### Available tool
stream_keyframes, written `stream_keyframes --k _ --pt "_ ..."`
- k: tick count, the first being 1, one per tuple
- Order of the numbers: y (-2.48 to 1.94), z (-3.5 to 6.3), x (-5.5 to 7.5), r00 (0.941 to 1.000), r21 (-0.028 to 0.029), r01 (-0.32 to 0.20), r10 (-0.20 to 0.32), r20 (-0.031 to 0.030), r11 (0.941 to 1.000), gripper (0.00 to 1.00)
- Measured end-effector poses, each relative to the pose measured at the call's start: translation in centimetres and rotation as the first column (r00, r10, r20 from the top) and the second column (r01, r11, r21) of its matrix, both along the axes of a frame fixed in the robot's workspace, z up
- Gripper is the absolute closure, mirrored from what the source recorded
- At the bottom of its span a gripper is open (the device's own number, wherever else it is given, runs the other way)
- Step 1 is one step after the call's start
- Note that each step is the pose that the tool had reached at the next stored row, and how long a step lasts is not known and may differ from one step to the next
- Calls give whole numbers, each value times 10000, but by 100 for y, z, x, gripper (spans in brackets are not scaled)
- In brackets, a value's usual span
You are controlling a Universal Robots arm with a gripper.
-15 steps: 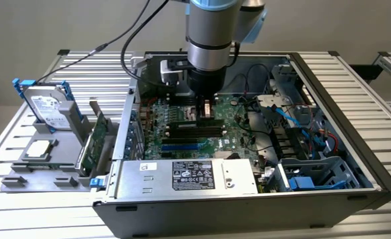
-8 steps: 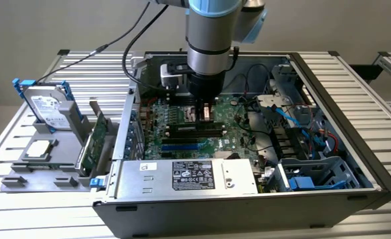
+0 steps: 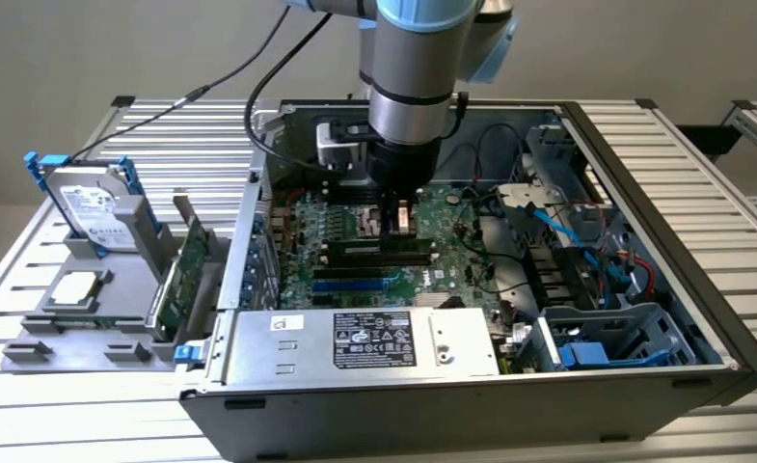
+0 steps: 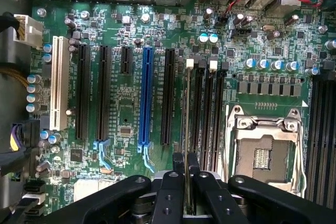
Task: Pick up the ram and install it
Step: 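Insert the ram into the slot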
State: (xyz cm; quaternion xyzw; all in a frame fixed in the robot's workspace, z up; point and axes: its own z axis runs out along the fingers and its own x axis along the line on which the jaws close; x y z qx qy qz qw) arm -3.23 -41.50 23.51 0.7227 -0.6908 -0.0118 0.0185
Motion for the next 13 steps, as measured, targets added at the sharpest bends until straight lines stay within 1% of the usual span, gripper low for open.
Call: stream_keyframes --k 3,4,5,7,9,11,13 --pt "7 -6 3 10000 -89 0 0 -17 10000 86" --pt "9 -11 4 10000 -107 -2 2 -30 9999 86" --pt "16 -14 9 10000 -124 -1 1 -57 9999 86" --pt "23 -16 26 9999 -130 -2 0 -116 9999 86" --pt "34 -16 32 9999 -135 -2 0 -158 9999 86" --pt "40 -16 32 9998 -141 -2 -1 -179 9999 86" --pt "44 -17 33 9998 -154 -3 0 -187 9999 86"
